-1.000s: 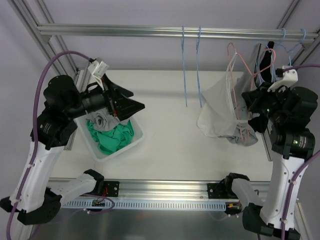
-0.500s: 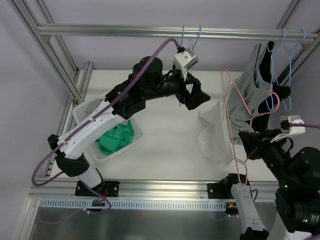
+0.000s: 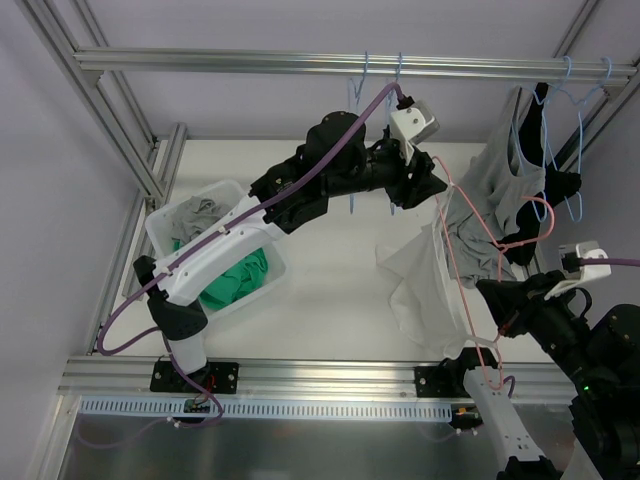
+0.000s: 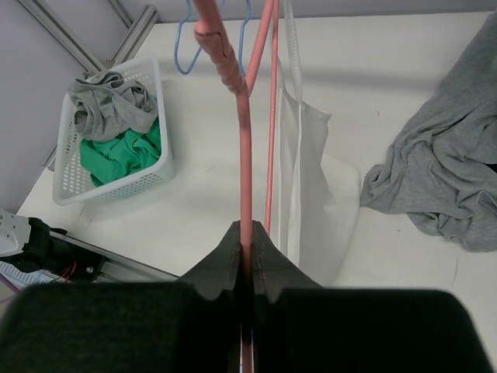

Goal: Remove the tank top from the hanger

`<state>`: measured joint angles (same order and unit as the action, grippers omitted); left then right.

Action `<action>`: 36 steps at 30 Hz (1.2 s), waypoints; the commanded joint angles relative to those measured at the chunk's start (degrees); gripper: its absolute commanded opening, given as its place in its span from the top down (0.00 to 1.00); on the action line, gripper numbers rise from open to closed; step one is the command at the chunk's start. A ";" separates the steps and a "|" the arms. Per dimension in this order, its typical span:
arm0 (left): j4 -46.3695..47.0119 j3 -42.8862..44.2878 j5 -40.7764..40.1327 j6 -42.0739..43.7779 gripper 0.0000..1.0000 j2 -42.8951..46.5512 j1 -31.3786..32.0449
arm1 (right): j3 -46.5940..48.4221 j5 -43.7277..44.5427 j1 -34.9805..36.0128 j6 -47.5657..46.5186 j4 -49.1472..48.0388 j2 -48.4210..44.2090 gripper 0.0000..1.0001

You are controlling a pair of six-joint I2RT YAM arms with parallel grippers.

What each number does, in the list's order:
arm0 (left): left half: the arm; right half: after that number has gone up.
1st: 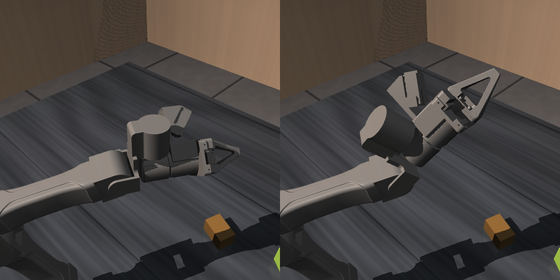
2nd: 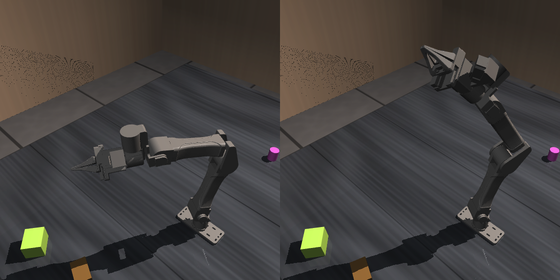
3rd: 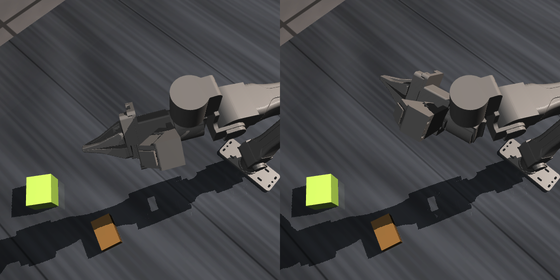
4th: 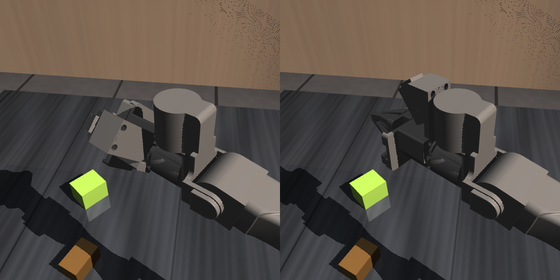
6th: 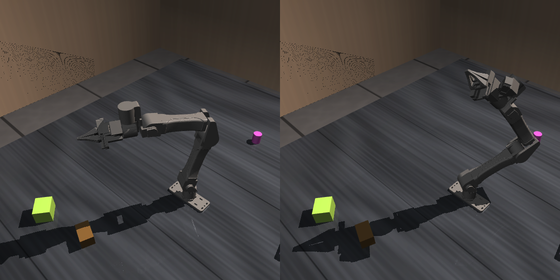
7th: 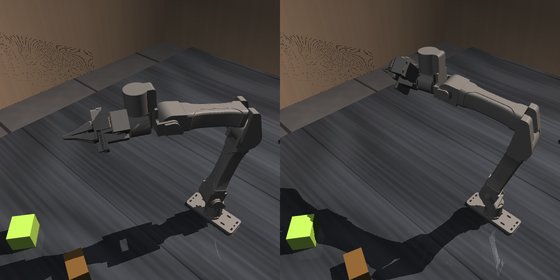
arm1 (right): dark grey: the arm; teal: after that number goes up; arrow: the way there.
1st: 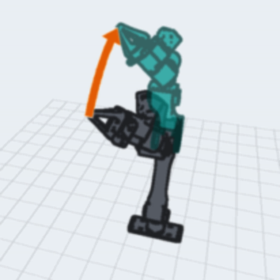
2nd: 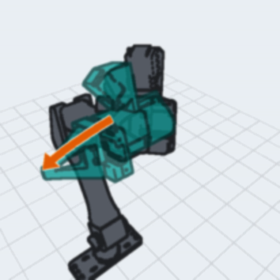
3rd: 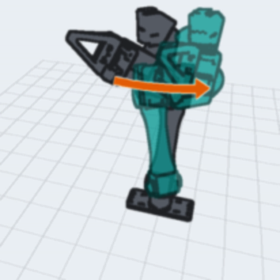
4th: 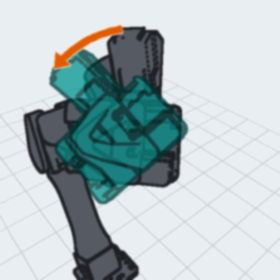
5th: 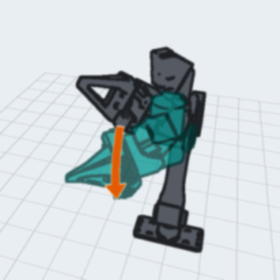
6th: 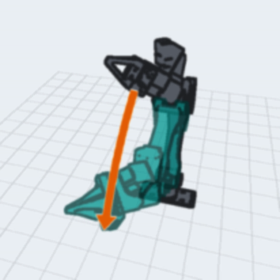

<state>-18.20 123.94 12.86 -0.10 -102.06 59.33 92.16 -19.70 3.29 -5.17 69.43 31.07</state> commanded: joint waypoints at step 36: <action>6.42 -8.71 -28.48 -8.07 1.00 5.20 0.70 | 0.39 0.02 11.11 -10.82 0.44 0.14 1.00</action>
<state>-14.11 116.40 -2.00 -5.56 -102.61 60.10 92.99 -19.22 11.27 -11.14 69.95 32.93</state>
